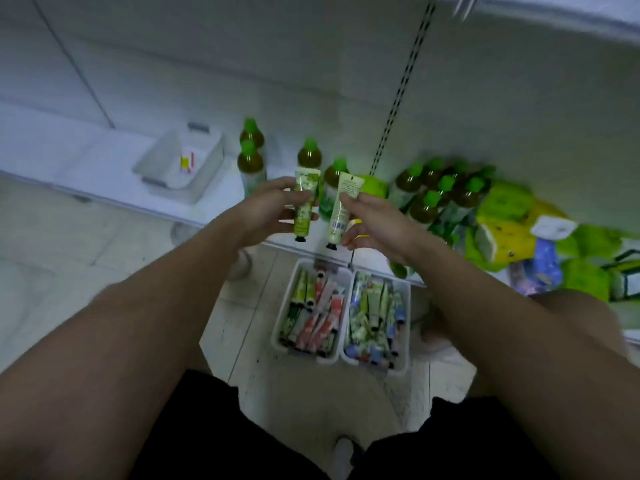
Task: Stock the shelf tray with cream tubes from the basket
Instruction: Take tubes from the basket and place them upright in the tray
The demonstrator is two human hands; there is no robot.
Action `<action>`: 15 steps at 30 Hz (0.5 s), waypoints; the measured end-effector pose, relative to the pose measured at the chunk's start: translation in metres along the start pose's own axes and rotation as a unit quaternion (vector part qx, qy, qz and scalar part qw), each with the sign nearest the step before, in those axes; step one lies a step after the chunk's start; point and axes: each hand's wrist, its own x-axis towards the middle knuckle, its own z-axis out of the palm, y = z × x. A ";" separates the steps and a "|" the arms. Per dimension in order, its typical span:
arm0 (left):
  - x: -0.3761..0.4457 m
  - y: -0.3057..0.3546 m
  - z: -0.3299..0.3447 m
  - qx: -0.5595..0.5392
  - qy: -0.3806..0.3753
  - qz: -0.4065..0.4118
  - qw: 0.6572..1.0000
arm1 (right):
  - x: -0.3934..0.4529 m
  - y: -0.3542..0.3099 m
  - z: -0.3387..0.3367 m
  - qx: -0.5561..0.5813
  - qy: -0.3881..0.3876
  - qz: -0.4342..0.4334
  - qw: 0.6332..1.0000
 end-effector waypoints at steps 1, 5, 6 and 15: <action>-0.008 0.020 0.004 0.015 -0.007 0.024 1.000 | -0.011 -0.017 0.002 -0.013 0.007 -0.030 0.999; -0.048 0.100 0.021 0.057 -0.012 0.113 0.992 | -0.054 -0.086 0.005 -0.058 0.043 -0.130 0.989; -0.059 0.119 0.025 0.066 -0.008 0.133 0.989 | -0.064 -0.102 0.006 -0.041 0.036 -0.138 0.989; -0.162 0.250 0.062 0.132 0.022 0.266 0.955 | -0.157 -0.210 0.009 -0.054 0.115 -0.235 0.964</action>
